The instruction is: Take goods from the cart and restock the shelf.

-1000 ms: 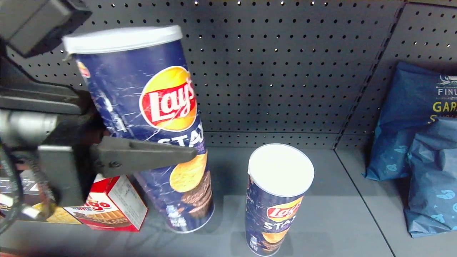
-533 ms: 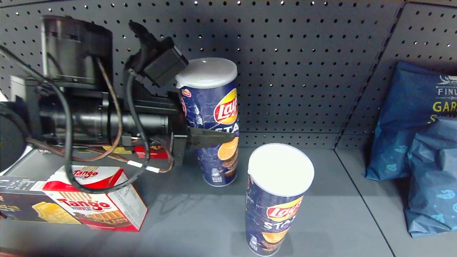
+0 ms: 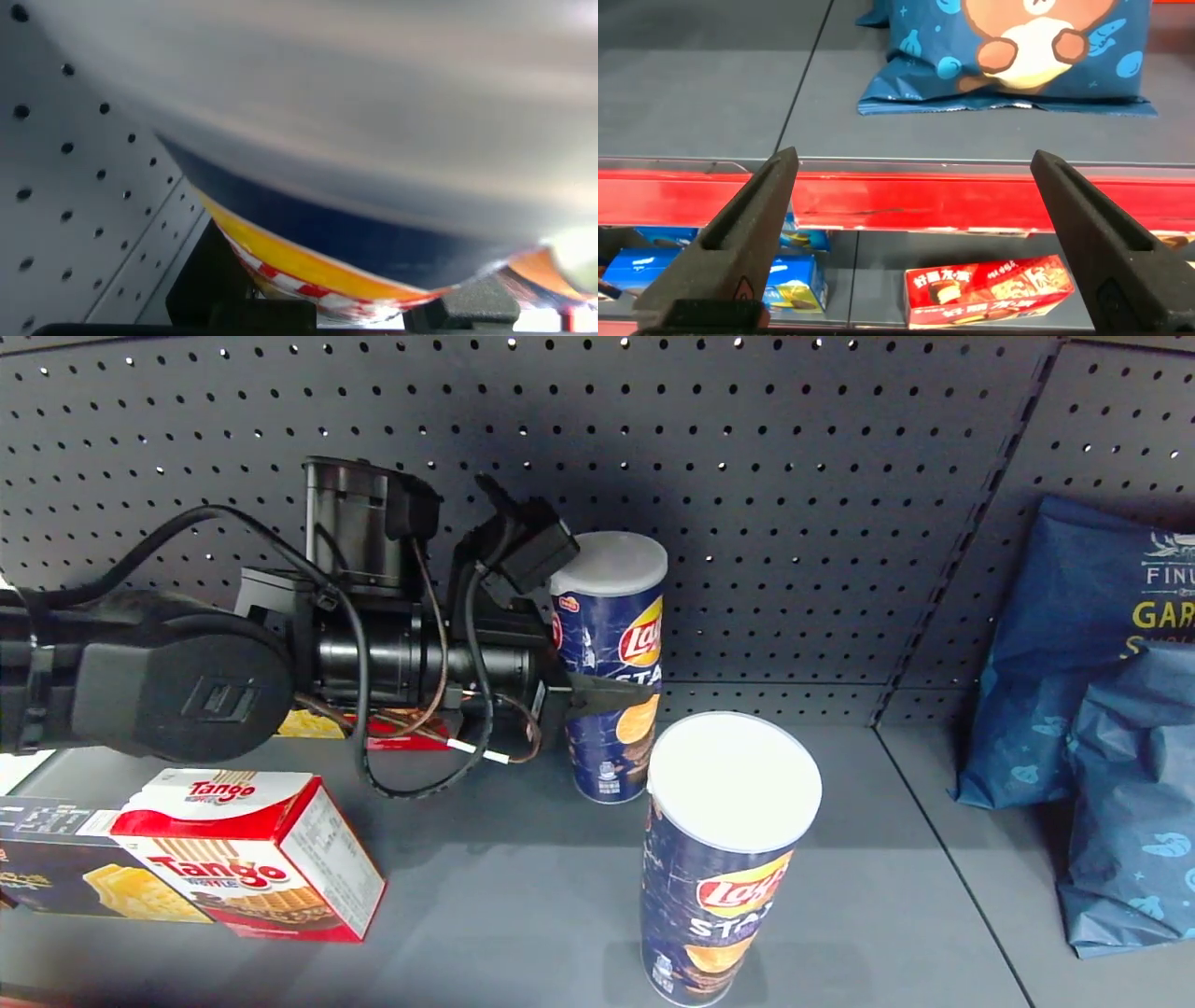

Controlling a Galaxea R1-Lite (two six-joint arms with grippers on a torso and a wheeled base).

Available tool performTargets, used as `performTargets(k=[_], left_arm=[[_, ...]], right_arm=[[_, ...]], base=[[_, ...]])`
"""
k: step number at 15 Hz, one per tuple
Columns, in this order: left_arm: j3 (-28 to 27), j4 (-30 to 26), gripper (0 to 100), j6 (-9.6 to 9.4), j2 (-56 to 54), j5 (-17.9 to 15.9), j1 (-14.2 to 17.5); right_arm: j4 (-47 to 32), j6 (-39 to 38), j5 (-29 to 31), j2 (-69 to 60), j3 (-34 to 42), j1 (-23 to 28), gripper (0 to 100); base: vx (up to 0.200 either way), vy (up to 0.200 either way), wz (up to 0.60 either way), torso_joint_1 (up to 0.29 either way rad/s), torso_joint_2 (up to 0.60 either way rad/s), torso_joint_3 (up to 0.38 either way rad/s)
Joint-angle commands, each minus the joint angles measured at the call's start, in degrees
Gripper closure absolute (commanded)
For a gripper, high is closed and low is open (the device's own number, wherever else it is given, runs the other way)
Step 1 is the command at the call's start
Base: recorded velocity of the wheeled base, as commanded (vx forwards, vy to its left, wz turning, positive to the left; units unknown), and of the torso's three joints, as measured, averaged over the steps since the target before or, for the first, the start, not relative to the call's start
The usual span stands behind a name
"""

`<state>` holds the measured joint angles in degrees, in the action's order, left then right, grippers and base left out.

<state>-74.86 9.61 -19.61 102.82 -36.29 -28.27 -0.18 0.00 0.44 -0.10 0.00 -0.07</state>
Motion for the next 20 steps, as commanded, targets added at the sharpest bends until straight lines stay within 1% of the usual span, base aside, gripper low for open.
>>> performTargets(k=[1, 9, 13, 17, 20], left_arm=[[-1.87, -0.03, 100, 0.02, 2.92, -0.01, -0.12], [-8.46, -0.03, 100, 0.1, 8.54, -0.01, -1.7], [-9.07, 0.06, 100, 0.28, 9.77, -0.01, -2.14], [-10.39, 2.08, 100, 0.28, 12.06, -0.01, -2.23], [-10.66, 2.08, 100, 0.1, 12.76, -0.01, -2.23]], right_arm=[[0.01, 0.0, 0.0, 0.1, 0.0, -0.01, 0], [0.01, 0.0, 0.0, 0.1, 0.0, -0.01, 0], [0.01, 0.0, 0.0, 0.1, 0.0, -0.01, 0], [0.01, 0.0, 0.0, 0.1, 0.0, -0.01, 0], [0.01, 0.0, 0.0, 0.1, 0.0, -0.01, 0]], base=[[0.0, 0.0, 0.0, 0.0, 0.0, 0.0], [0.0, 0.0, 0.0, 0.0, 0.0, 0.0], [0.0, 0.0, 0.0, 0.0, 0.0, 0.0], [0.0, 0.0, 0.0, 0.0, 0.0, 0.0], [0.0, 0.0, 0.0, 0.0, 0.0, 0.0]])
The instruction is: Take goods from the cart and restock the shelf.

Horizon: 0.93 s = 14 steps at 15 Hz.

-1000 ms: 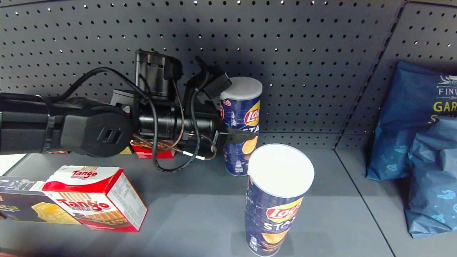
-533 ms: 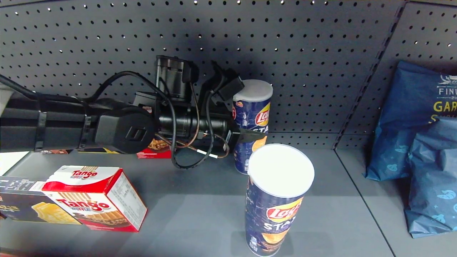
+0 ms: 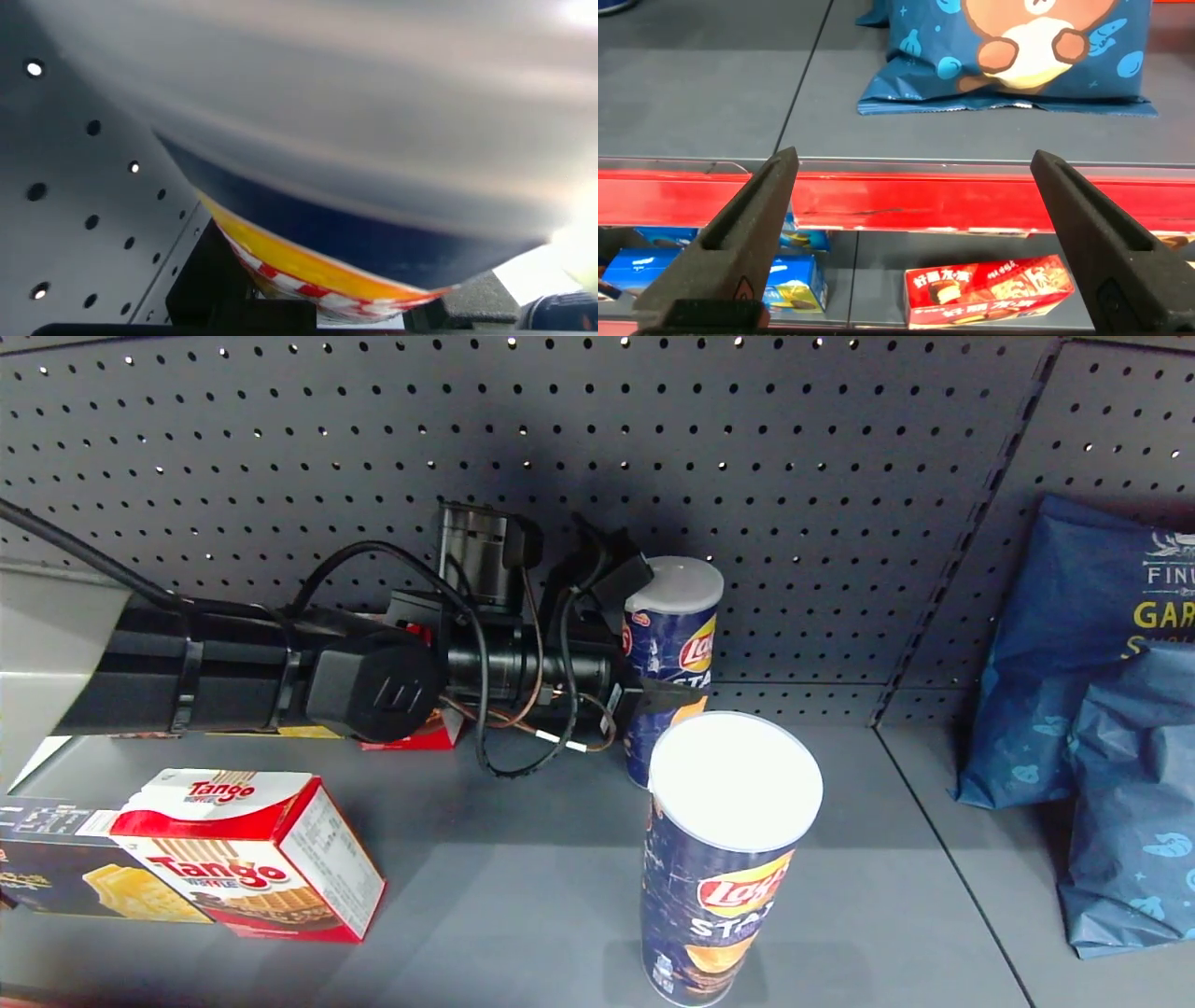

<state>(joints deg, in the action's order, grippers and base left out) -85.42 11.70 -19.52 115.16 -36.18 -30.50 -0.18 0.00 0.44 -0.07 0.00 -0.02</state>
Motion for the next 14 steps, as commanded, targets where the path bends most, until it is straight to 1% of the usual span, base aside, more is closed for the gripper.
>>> performTargets(k=[1, 2, 4, 6, 9, 10, 11, 12, 13, 14], left_arm=[[-0.01, 0.07, 100, -0.17, 0.5, 0.67, 0.0], [0.17, 0.43, 0, -0.17, 0.5, 1.11, 0.0], [0.25, 0.43, 0, -0.17, 0.76, 1.64, -0.09], [0.78, 1.74, 0, -0.17, 0.76, 1.73, -0.09], [3.59, 2.89, 0, -0.17, -1.7, 1.82, 0.27], [5.53, 2.89, 0, -0.17, -3.54, 1.9, 0.62], [6.23, 2.89, 0, -0.08, -4.33, 2.08, 0.71], [7.9, 2.97, 0, -0.08, -6.18, 2.96, 1.41], [9.04, 2.97, 0, -0.08, -7.32, 3.13, 1.67], [11.24, 3.5, 0, 0.01, -9.26, 3.31, 1.76]], right_arm=[[0.01, 0.0, 0.0, 0.07, 0.0, -0.06, 0], [0.01, 0.0, 0.0, 0.07, 0.0, -0.06, 0], [0.01, 0.0, 0.0, 0.07, 0.0, -0.06, 0], [0.01, 0.0, 0.0, 0.07, 0.0, -0.06, 0], [0.01, 0.0, 0.0, 0.07, 0.0, -0.06, 0], [0.01, 0.0, 0.0, 0.07, 0.0, -0.06, 0], [0.01, 0.0, 0.0, 0.07, 0.0, -0.06, 0], [0.01, 0.0, 0.0, 0.07, 0.0, -0.06, 0], [0.01, 0.0, 0.0, 0.07, 0.0, -0.06, 0], [0.01, 0.0, 0.0, 0.07, 0.0, -0.06, 0]], base=[[0.0, 0.0, 0.0, 0.0, 0.0, 0.0], [0.0, 0.0, 0.0, 0.0, 0.0, 0.0], [0.0, 0.0, 0.0, 0.0, 0.0, 0.0], [0.0, 0.0, 0.0, 0.0, 0.0, 0.0], [0.0, 0.0, 0.0, 0.0, 0.0, 0.0], [0.0, 0.0, 0.0, 0.0, 0.0, 0.0], [0.0, 0.0, 0.0, 0.0, 0.0, 0.0], [0.0, 0.0, 0.0, 0.0, 0.0, 0.0], [0.0, 0.0, 0.0, 0.0, 0.0, 0.0], [0.0, 0.0, 0.0, 0.0, 0.0, 0.0]])
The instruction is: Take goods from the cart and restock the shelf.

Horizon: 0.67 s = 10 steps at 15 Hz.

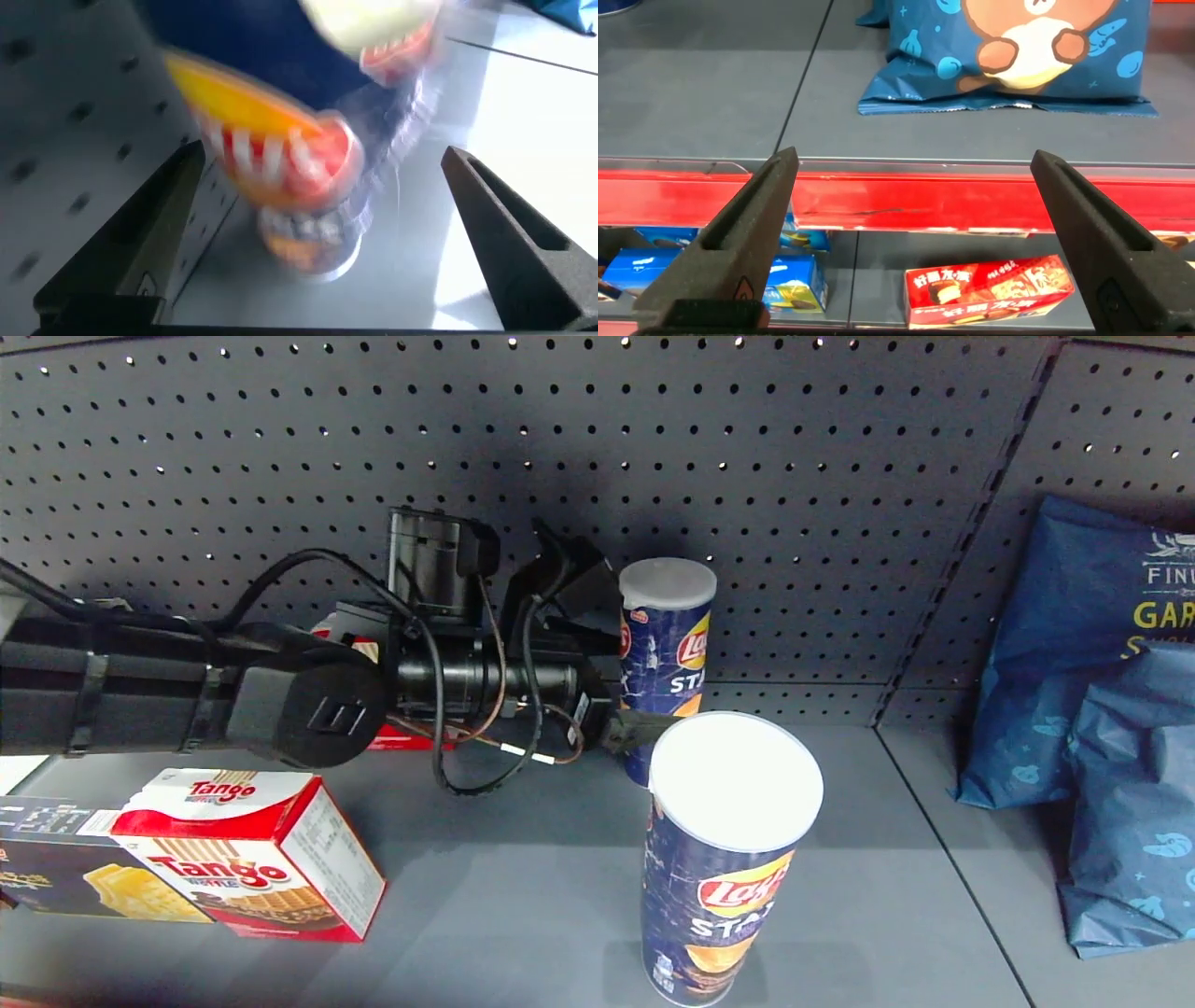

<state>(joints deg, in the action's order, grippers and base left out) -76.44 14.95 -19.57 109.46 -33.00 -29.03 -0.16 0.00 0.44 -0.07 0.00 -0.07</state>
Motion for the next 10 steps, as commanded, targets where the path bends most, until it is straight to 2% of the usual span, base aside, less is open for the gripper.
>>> performTargets(k=[1, 2, 3, 4, 5, 7, 10], left_arm=[[4.19, 1.31, 0, 0.32, -5.48, 1.71, 0.37], [5.6, 1.49, 0, 0.49, -7.24, 4.7, 0.37], [6.83, 1.58, 0, 1.46, -8.82, 7.6, 0.37], [7.27, 1.58, 0, 1.9, -9.35, 8.57, 0.37], [8.67, 1.58, 0, 3.92, -11.37, 11.64, 0.2], [10.34, 1.58, 0, 5.59, -13.75, 17.27, -0.33], [13.24, 1.49, 0, 5.77, -15.68, 24.47, -1.38]], right_arm=[[-0.02, 0.0, 0.0, 0.07, 0.0, -0.01, 0], [-0.02, 0.0, 0.0, 0.07, 0.0, -0.01, 0], [-0.02, 0.0, 0.0, 0.07, 0.0, -0.01, 0], [-0.02, 0.0, 0.0, 0.07, 0.0, -0.01, 0], [-0.02, 0.0, 0.0, 0.07, 0.0, -0.01, 0], [-0.02, 0.0, 0.0, 0.07, 0.0, -0.01, 0], [-0.02, 0.0, 0.0, 0.07, 0.0, -0.01, 0]], base=[[0.0, 0.0, 0.0, 0.0, 0.0, 0.0], [0.0, 0.0, 0.0, 0.0, 0.0, 0.0], [0.0, 0.0, 0.0, 0.0, 0.0, 0.0], [0.0, 0.0, 0.0, 0.0, 0.0, 0.0], [0.0, 0.0, 0.0, 0.0, 0.0, 0.0], [0.0, 0.0, 0.0, 0.0, 0.0, 0.0], [0.0, 0.0, 0.0, 0.0, 0.0, 0.0]])
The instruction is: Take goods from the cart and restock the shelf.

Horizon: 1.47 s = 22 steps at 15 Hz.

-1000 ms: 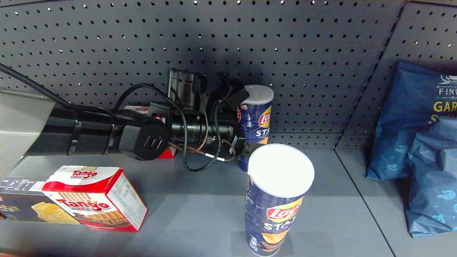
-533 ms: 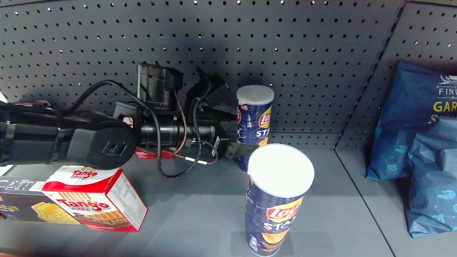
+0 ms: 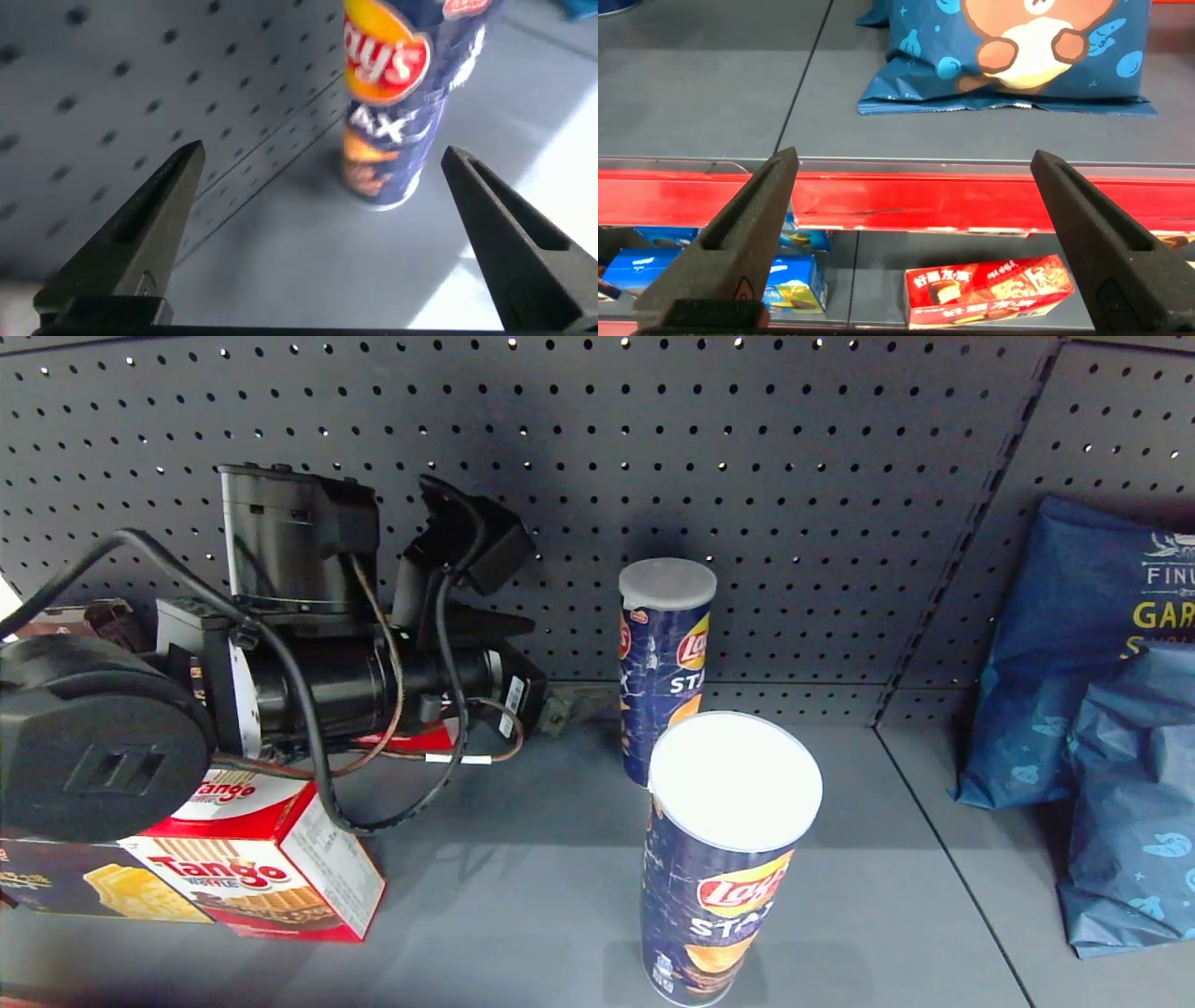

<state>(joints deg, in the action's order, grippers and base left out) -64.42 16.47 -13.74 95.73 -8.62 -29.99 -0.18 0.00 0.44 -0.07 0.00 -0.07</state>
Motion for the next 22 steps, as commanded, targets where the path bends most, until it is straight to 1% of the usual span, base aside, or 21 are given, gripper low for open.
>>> performTargets(k=[1, 2, 3, 4, 5, 6, 7, 9, 12, 15, 22], left_arm=[[3.16, 0.05, 0, -0.15, -2.22, 6.42, -2.35], [3.68, -0.03, 0, -0.15, -2.22, 8.44, -2.97], [4.47, 0.05, 0, -0.68, -2.13, 13.01, -4.02], [4.39, 0.05, 0, -1.11, -1.95, 14.51, -4.55], [4.21, 0.05, 0, -1.82, -1.25, 17.58, -5.43], [4.21, 0.05, 0, -1.91, -0.99, 18.2, -5.61], [4.3, 0.14, 0, -1.82, 0.51, 20.84, -5.69], [4.12, 0.32, 0, -1.47, 2.62, 21.19, -5.78], [3.51, 4.45, 0, -1.2, 6.4, 21.1, -5.08], [0.78, 4.54, 0, 0.38, 9.12, 21.1, -5.08], [-3.88, 4.54, 0, 0.38, 12.72, 20.92, -5.87]], right_arm=[[0.01, 0.0, 0.0, 0.07, 0.0, -0.01, 0], [0.01, 0.0, 0.0, 0.07, 0.0, -0.01, 0], [0.01, 0.0, 0.0, 0.07, 0.0, -0.01, 0], [0.01, 0.0, 0.0, 0.07, 0.0, -0.01, 0], [0.01, 0.0, 0.0, 0.07, 0.0, -0.01, 0], [0.01, 0.0, 0.0, 0.07, 0.0, -0.01, 0], [0.01, 0.0, 0.0, 0.07, 0.0, -0.01, 0], [0.01, 0.0, 0.0, 0.07, 0.0, -0.01, 0], [0.01, 0.0, 0.0, 0.07, 0.0, -0.01, 0], [0.01, 0.0, 0.0, 0.07, 0.0, -0.01, 0], [0.01, 0.0, 0.0, 0.07, 0.0, -0.01, 0]], base=[[0.0, 0.0, 0.0, 0.0, 0.0, 0.0], [0.0, 0.0, 0.0, 0.0, 0.0, 0.0], [0.0, 0.0, 0.0, 0.0, 0.0, 0.0], [0.0, 0.0, 0.0, 0.0, 0.0, 0.0], [0.0, 0.0, 0.0, 0.0, 0.0, 0.0], [0.0, 0.0, 0.0, 0.0, 0.0, 0.0], [0.0, 0.0, 0.0, 0.0, 0.0, 0.0], [0.0, 0.0, 0.0, 0.0, 0.0, 0.0], [0.0, 0.0, 0.0, 0.0, 0.0, 0.0], [0.0, 0.0, 0.0, 0.0, 0.0, 0.0], [0.0, 0.0, 0.0, 0.0, 0.0, 0.0]])
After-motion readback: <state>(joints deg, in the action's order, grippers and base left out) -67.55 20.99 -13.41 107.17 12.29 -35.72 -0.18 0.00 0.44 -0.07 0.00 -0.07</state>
